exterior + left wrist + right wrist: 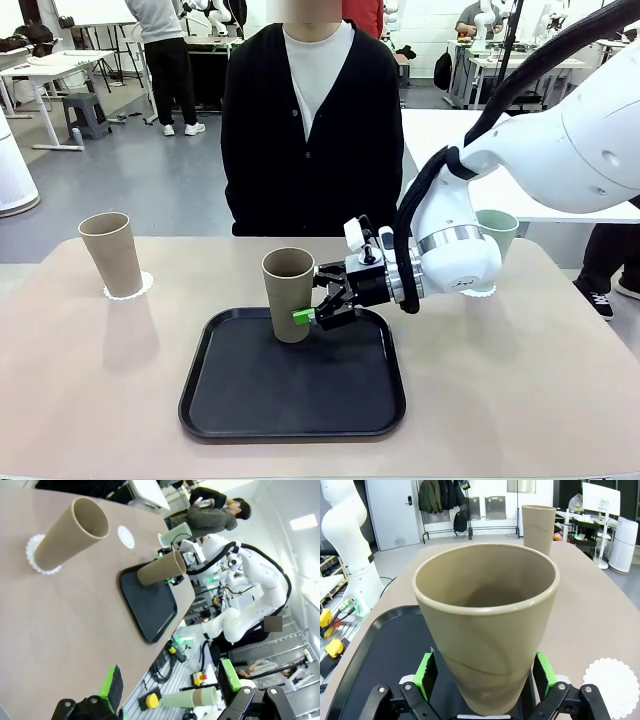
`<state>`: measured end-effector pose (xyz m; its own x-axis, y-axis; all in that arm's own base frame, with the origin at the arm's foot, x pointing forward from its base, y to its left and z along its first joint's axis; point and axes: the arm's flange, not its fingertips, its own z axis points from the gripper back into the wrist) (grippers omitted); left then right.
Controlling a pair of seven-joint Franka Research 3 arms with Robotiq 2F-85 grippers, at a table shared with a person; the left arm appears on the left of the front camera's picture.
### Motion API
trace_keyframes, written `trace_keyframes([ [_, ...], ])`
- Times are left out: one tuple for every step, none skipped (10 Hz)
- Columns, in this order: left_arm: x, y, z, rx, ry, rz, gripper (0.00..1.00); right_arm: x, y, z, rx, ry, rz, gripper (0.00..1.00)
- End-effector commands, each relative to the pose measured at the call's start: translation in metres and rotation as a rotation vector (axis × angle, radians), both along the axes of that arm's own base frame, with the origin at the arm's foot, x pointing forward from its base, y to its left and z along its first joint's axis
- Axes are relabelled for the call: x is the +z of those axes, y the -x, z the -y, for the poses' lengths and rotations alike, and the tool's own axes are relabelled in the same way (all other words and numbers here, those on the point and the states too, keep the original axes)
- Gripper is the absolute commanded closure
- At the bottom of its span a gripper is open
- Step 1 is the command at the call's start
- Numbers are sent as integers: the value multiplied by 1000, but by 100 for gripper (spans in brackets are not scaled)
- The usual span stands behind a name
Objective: Place coasters on the table and set cups on them.
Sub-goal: Take one Reusable plastic cup from the Flat Tray and place it on a coaster set by the human.
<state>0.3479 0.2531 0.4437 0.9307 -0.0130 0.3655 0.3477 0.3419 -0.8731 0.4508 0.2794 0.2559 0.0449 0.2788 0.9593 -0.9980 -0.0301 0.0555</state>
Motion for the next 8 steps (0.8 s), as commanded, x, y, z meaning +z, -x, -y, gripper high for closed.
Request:
trace_keyframes([
  [2, 1, -1, 2, 1, 6, 0, -8, -7, -15, -11, 8, 21, 0],
  [2, 1, -1, 2, 1, 6, 0, -10, -8, -21, -3, 16, 14, 0],
  [2, 1, -1, 2, 1, 6, 0, -12, -10, -26, 5, 27, 6, 0],
  [2, 1, -1, 2, 1, 6, 0, -14, -12, -31, 9, 26, 17, 0],
  [2, 1, -1, 2, 1, 6, 0, -15, -12, -34, 13, 19, 17, 11],
  [2, 1, -1, 2, 1, 6, 0, -16, -14, -34, 20, 23, 19, 59],
  [2, 1, -1, 2, 1, 6, 0, -16, -13, -35, 19, 21, 22, 70],
  [2, 1, -1, 2, 1, 6, 0, -17, -14, -35, 15, 19, 22, 100],
])
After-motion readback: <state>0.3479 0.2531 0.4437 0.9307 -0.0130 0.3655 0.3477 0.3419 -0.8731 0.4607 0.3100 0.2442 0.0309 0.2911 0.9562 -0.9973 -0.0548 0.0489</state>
